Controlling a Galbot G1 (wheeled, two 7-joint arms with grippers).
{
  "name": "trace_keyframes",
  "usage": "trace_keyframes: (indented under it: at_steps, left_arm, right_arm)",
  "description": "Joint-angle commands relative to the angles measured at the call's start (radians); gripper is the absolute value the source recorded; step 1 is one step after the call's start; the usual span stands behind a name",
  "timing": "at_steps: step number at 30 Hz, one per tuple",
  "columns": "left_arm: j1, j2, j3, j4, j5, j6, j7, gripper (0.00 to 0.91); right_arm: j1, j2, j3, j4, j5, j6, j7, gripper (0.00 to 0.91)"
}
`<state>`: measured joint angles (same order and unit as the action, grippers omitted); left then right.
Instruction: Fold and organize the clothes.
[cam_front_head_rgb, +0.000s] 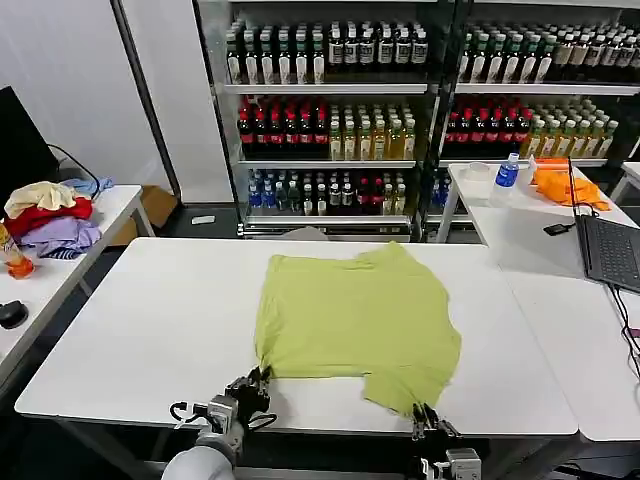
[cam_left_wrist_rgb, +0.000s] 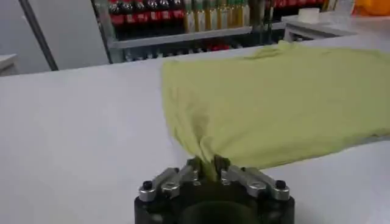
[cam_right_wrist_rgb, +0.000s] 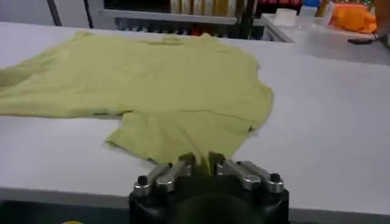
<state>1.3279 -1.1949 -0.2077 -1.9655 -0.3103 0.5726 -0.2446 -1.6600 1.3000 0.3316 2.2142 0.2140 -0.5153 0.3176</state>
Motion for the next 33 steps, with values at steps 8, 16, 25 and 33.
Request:
trace_keyframes:
  at_steps: [8,16,25,33]
  left_arm:
    - [0.009,-0.003,-0.008,-0.027,-0.043,0.004,0.011,0.02]
    - [0.016,0.001,-0.015,-0.05,-0.045,0.004,0.01,0.02]
    - [0.053,0.052,-0.051,-0.153,-0.09,0.004,0.01,0.02]
    - [0.064,0.101,-0.086,-0.217,-0.137,0.004,0.01,0.02]
  right_arm:
    - [-0.013,-0.001,0.01,0.031,0.003,0.018,-0.012,0.0]
    - [-0.028,-0.001,0.019,0.066,0.03,0.059,-0.021,0.0]
    - [-0.071,-0.025,0.086,0.161,0.052,0.061,-0.036,0.0]
    - [-0.079,-0.062,0.145,0.233,0.077,0.054,-0.04,0.0]
